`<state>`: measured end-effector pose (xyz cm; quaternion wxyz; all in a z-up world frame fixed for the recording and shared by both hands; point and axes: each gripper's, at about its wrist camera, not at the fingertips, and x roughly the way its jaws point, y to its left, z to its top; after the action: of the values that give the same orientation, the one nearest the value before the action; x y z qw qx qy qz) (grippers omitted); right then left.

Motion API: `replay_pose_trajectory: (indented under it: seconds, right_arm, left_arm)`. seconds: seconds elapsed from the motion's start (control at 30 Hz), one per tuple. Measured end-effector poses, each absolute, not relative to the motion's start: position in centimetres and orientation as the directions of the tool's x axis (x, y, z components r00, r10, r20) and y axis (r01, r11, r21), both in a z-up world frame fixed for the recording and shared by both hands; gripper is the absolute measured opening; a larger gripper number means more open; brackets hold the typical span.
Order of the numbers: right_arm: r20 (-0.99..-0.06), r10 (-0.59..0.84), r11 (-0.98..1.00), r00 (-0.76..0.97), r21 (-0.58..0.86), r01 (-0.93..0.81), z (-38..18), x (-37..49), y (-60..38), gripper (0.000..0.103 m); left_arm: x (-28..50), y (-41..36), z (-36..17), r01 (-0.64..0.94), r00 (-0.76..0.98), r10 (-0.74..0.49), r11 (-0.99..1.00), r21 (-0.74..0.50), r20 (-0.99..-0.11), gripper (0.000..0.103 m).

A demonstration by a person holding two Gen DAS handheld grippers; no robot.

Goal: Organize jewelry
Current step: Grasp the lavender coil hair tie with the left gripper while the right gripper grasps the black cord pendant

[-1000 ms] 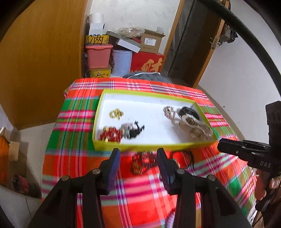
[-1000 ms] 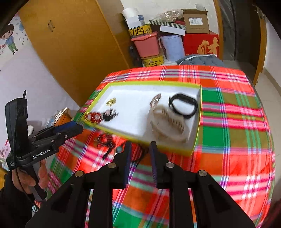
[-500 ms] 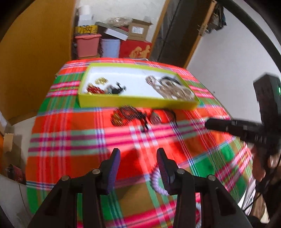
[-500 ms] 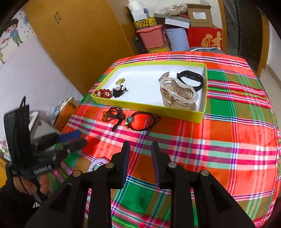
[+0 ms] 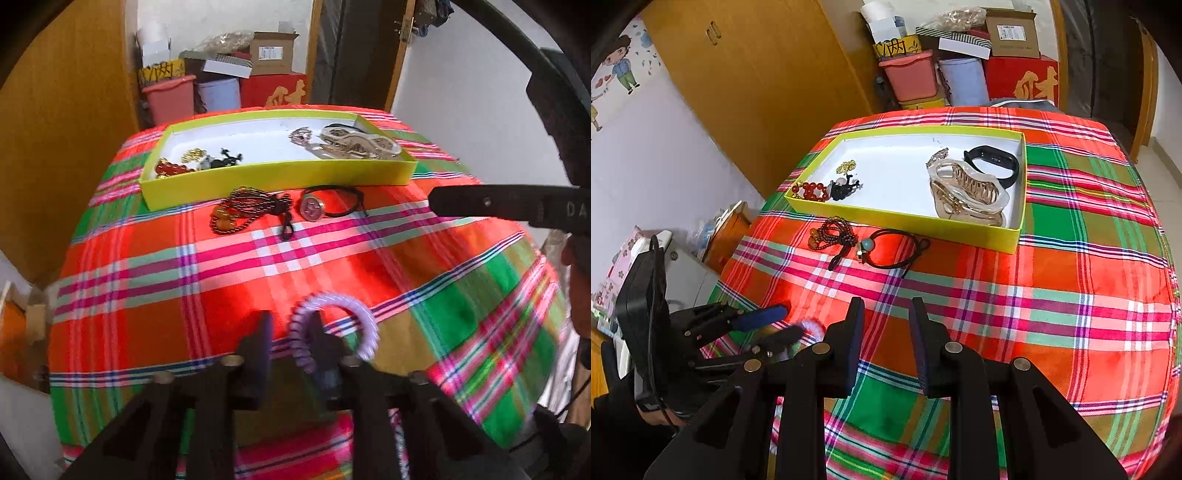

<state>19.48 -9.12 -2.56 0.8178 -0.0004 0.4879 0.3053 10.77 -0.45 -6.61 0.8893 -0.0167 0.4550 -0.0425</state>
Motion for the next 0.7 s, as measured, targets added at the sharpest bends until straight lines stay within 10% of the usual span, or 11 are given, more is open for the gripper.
replay_pose_trajectory:
  seconds: [0.7]
  right_arm:
    - [-0.831, 0.483, 0.764, 0.275, 0.246, -0.597, -5.5, 22.9, -2.8, 0.025]
  left_arm:
    - [10.9, 4.9, -5.6, -0.062, 0.612, -0.107, 0.981, -0.183, -0.783, 0.009]
